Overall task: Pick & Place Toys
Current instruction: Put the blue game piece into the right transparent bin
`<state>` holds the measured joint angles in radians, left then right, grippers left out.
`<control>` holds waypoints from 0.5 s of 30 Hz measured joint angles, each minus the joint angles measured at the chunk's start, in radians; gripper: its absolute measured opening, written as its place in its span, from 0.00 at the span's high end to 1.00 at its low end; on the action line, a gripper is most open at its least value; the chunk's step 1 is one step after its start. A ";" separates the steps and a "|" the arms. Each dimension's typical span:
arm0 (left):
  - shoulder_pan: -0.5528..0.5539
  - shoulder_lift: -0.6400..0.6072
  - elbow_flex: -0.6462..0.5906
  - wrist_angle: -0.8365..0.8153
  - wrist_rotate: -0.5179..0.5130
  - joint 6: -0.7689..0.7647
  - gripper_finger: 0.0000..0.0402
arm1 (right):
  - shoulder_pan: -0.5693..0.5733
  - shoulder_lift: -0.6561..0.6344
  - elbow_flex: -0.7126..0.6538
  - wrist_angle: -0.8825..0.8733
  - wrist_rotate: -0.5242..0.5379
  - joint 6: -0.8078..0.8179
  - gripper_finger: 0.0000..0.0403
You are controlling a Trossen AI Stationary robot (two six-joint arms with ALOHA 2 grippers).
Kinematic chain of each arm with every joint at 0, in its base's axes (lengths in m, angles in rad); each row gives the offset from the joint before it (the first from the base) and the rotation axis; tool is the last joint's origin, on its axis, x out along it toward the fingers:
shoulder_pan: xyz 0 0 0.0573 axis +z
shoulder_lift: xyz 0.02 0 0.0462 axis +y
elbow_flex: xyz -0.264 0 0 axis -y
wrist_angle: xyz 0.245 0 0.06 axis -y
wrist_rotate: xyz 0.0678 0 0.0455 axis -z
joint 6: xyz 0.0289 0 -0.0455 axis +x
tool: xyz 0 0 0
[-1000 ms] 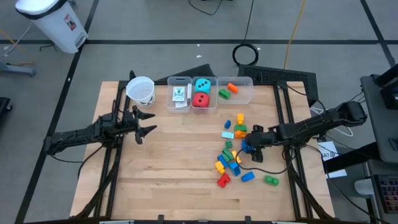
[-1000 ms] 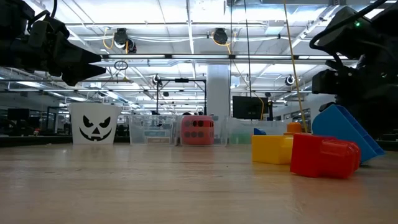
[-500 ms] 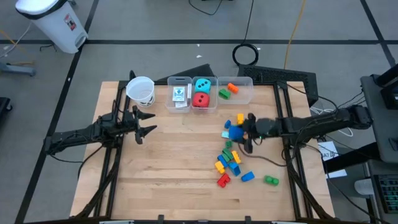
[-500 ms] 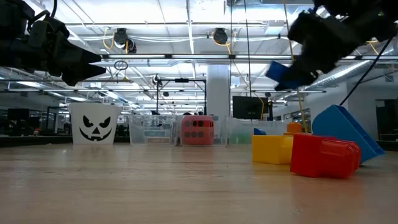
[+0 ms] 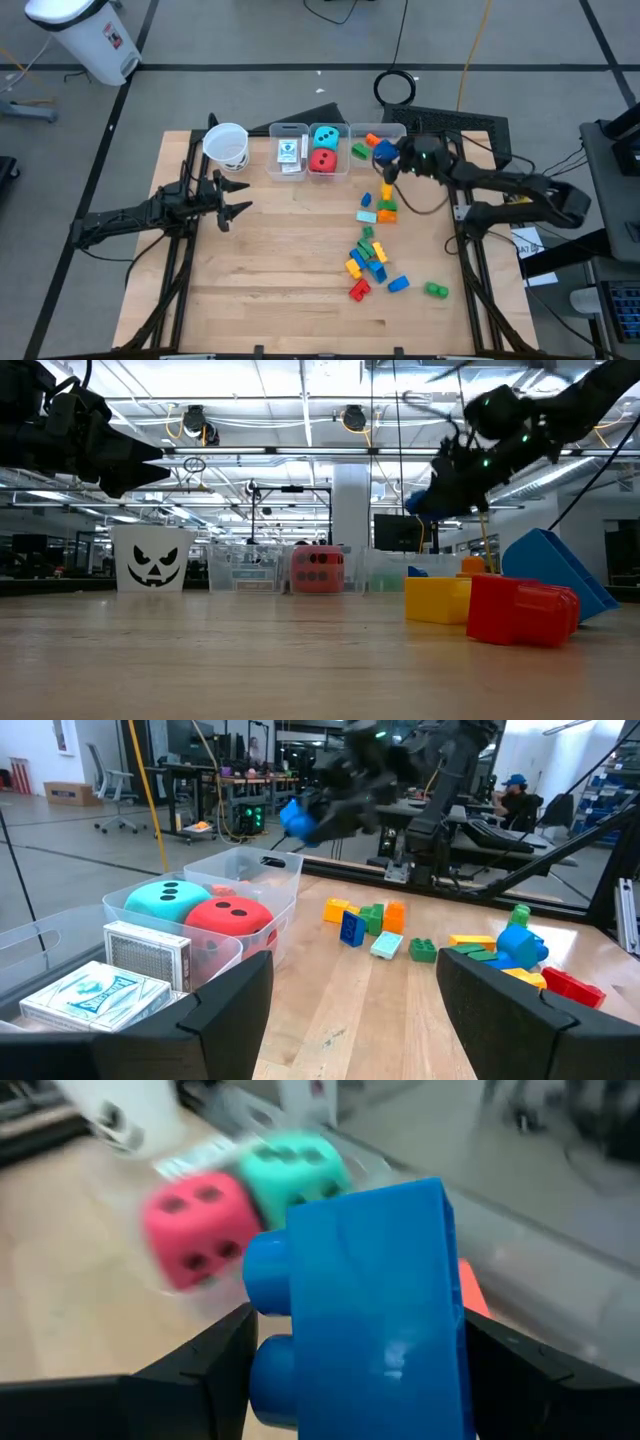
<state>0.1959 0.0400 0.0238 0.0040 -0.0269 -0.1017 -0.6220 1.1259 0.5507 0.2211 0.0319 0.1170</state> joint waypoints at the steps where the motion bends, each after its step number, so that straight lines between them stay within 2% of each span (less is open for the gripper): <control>1: 0.000 0.000 0.000 0.000 0.000 0.000 0.29 | -0.037 0.027 0.000 0.001 -0.023 0.001 0.37; 7: 0.000 0.000 0.000 0.000 0.000 0.000 0.29 | -0.152 0.163 0.000 0.054 -0.039 -0.024 0.37; 11: 0.000 0.000 0.000 0.000 0.000 0.000 0.28 | -0.161 0.222 0.000 0.100 -0.036 -0.051 0.34; 15: 0.000 0.000 0.000 0.000 0.000 0.000 0.28 | -0.160 0.241 0.000 0.157 -0.037 -0.007 0.27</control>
<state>0.1959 0.0402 0.0239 0.0040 -0.0269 -0.1017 -0.7822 1.3670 0.5503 0.3777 -0.0050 0.1101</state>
